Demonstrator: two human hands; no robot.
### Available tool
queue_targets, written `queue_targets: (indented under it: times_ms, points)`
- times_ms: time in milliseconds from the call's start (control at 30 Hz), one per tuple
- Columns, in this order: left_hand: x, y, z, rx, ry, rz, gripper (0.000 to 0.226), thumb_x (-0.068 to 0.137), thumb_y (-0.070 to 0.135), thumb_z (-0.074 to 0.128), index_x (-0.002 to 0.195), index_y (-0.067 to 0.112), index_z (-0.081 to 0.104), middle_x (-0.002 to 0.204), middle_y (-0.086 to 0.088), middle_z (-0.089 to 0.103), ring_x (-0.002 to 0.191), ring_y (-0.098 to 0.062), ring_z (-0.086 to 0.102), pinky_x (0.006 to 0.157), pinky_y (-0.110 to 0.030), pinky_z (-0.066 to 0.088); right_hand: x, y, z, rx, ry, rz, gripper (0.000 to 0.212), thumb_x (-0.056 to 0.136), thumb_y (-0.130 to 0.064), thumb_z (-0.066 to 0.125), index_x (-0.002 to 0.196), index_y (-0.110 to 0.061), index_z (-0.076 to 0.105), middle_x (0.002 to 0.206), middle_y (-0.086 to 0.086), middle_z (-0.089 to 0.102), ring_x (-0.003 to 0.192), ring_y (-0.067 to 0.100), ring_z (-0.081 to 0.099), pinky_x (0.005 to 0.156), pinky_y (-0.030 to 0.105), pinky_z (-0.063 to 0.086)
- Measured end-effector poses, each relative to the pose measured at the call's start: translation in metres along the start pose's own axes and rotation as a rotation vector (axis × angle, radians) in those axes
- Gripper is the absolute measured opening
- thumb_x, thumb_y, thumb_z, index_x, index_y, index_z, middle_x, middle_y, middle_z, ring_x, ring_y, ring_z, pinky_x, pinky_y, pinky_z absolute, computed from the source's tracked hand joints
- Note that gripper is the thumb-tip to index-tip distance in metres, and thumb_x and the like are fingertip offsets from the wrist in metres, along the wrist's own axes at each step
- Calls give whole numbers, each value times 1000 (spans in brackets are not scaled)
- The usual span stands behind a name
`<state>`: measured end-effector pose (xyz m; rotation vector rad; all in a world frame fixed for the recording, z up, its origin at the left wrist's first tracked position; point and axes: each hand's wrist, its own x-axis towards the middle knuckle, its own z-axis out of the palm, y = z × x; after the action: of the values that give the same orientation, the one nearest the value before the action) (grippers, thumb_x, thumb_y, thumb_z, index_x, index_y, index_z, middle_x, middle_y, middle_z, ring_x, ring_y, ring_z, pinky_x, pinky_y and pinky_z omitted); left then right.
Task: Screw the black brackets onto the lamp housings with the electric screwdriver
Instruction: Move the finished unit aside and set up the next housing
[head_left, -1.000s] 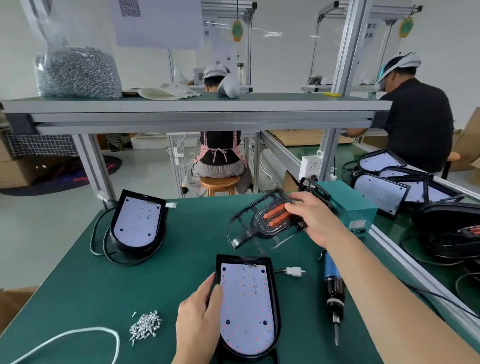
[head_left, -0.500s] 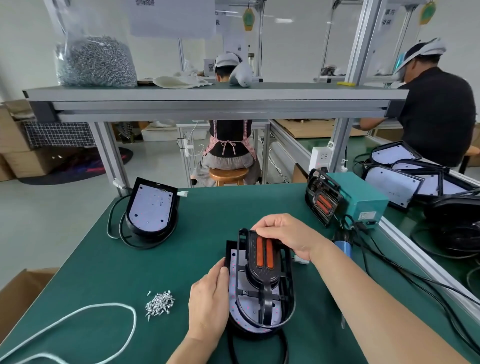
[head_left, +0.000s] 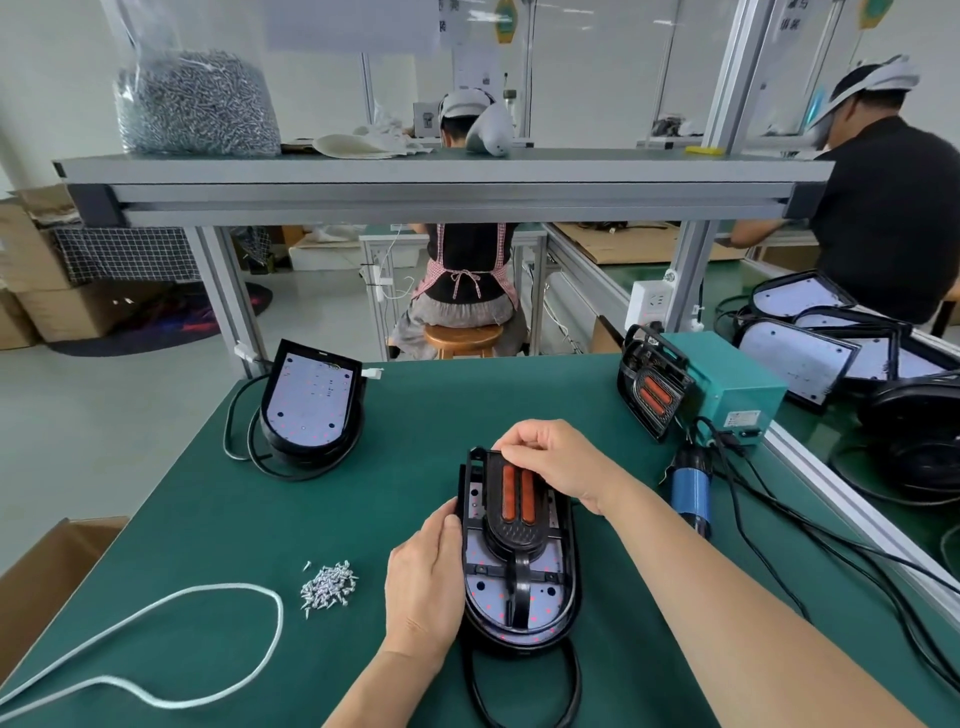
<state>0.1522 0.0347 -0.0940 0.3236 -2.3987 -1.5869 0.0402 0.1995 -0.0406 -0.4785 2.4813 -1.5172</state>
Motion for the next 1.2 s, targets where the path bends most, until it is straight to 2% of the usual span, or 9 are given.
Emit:
queue_targets:
  times_ms: [133, 267, 367, 500, 667, 800, 1000, 1133, 1200]
  points:
    - [2, -5, 3, -13, 13, -35, 34, 103, 35, 36, 120, 38, 66, 85, 28, 68, 93, 5, 60, 79, -20, 44, -4, 3, 6, -166, 111, -60, 16, 98, -20, 61, 92, -27, 75, 103, -9, 70, 87, 2, 60, 83, 20, 45]
    - [3, -5, 5, -21, 13, -39, 28, 99, 41, 35, 98, 40, 63, 78, 16, 67, 90, -11, 62, 80, -28, 47, -8, 10, 14, -335, 145, -102, 18, 99, -18, 59, 94, -24, 75, 102, -4, 62, 96, 11, 57, 85, 25, 41]
    - [4, -8, 5, 14, 13, -19, 30, 96, 46, 41, 111, 38, 66, 79, 17, 68, 91, -10, 62, 80, -32, 47, -13, 14, 25, -390, 212, -113, 21, 101, -16, 55, 106, -24, 74, 111, -3, 59, 110, 15, 49, 96, 30, 38]
    - [4, -12, 5, 64, 21, 31, 38, 93, 44, 56, 128, 30, 63, 73, 15, 65, 78, 0, 60, 67, -19, 43, -21, 14, 39, -616, 291, -89, 35, 105, -19, 47, 136, -29, 59, 131, -4, 52, 125, 20, 40, 104, 38, 33]
    - [4, -12, 4, 71, 12, 57, 30, 93, 38, 59, 120, 30, 66, 64, 13, 61, 70, -1, 56, 57, -14, 40, -56, 14, 41, -314, 480, -19, 35, 103, -17, 53, 137, -21, 60, 145, -4, 49, 139, 17, 39, 114, 28, 28]
    - [5, -9, 4, 63, 12, 65, 27, 94, 36, 58, 119, 30, 66, 70, 7, 66, 75, 0, 57, 61, -11, 42, -101, 27, 52, -153, 417, 18, 44, 98, -32, 63, 142, -34, 56, 154, -22, 34, 139, -9, 30, 112, 15, 24]
    - [3, -9, 5, 93, 7, 61, 24, 94, 35, 56, 115, 27, 65, 58, 15, 56, 65, -6, 53, 57, -15, 37, -118, 39, 60, -88, 350, -43, 59, 93, -6, 68, 143, -34, 54, 160, -25, 25, 130, -33, 19, 100, -6, 17]
    - [1, -9, 4, 123, -10, 65, 24, 96, 34, 53, 114, 22, 64, 68, 7, 60, 77, -15, 55, 73, -29, 44, -117, 41, 61, -88, 360, -41, 62, 91, 0, 65, 142, -34, 56, 159, -24, 28, 126, -36, 22, 98, -8, 17]
    - [-1, -5, 2, 151, -25, 91, 22, 99, 35, 48, 90, 22, 63, 71, 5, 57, 85, -22, 50, 79, -34, 42, -117, 42, 60, -89, 365, -44, 62, 91, 1, 65, 141, -34, 57, 158, -25, 29, 127, -34, 23, 101, -6, 18]
